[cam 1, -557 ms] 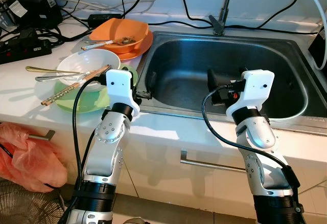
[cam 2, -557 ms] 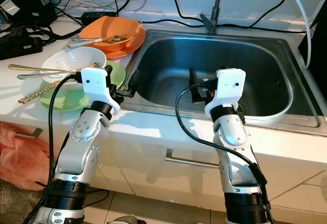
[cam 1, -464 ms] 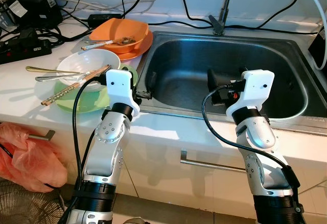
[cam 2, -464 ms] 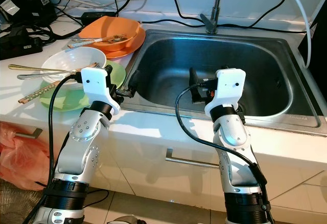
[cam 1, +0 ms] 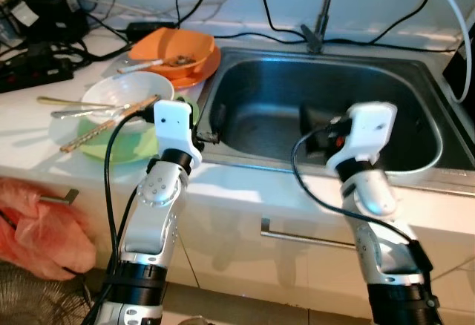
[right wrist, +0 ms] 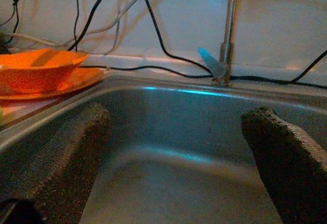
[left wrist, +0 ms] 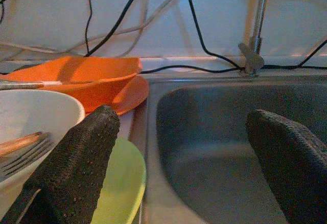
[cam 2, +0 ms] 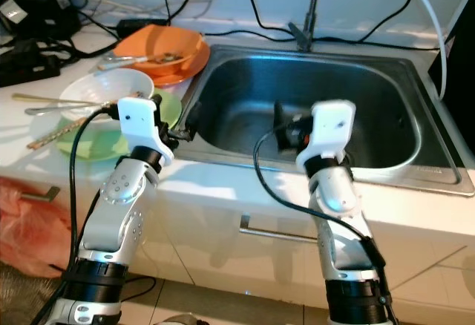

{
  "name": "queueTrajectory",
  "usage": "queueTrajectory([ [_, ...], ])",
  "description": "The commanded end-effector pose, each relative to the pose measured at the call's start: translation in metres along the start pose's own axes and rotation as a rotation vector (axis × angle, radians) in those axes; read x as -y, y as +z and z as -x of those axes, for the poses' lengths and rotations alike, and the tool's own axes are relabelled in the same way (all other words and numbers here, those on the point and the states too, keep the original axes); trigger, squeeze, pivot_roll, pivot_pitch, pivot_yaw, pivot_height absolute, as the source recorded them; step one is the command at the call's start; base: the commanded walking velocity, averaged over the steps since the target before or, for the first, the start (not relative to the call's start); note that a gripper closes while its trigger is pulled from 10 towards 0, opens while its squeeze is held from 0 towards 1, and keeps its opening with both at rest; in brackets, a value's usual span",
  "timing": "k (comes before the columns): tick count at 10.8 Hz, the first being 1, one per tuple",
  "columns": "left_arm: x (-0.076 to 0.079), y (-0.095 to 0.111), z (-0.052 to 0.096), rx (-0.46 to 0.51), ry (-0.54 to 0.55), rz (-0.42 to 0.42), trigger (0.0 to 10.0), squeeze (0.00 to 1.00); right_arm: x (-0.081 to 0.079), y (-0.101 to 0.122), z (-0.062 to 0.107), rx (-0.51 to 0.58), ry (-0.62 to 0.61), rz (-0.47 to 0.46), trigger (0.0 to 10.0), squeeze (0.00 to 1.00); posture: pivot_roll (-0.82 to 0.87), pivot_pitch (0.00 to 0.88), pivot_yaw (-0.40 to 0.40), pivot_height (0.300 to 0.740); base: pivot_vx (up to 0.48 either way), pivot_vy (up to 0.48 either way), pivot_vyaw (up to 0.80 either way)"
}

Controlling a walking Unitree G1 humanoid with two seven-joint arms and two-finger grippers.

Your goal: Kitchen organization

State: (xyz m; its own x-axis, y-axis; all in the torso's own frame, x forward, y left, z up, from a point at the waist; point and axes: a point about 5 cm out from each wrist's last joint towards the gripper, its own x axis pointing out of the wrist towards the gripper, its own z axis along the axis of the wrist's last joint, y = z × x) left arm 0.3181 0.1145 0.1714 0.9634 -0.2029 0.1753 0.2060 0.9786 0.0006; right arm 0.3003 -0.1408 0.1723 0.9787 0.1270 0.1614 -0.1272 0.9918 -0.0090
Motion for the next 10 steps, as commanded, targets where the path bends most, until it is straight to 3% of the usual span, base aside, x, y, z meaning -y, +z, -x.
queueTrajectory([
  [1,0.001,0.001,-0.003,0.001,0.001,-0.009,10.0,0.00,0.000,-0.002,0.000,-0.007,-0.002,0.008,10.0,0.00,0.09,0.017,0.048,0.740,0.000,0.000,0.00],
  [6,0.003,0.027,0.000,0.088,-0.026,-0.005,10.0,0.00,0.007,0.006,0.000,0.010,-0.023,-0.006,10.0,0.00,0.09,0.018,0.034,0.740,0.000,0.000,0.00],
  [9,-0.009,0.044,0.009,0.167,0.007,-0.082,10.0,0.00,0.006,0.013,-0.002,0.024,-0.037,-0.048,10.0,0.00,0.10,0.014,0.029,0.740,0.000,0.000,0.00],
  [10,-0.018,0.044,0.019,0.183,0.045,-0.145,10.0,0.00,0.006,0.012,-0.002,0.021,-0.029,-0.068,10.0,0.00,0.10,0.014,0.024,0.740,0.000,0.000,0.00],
])
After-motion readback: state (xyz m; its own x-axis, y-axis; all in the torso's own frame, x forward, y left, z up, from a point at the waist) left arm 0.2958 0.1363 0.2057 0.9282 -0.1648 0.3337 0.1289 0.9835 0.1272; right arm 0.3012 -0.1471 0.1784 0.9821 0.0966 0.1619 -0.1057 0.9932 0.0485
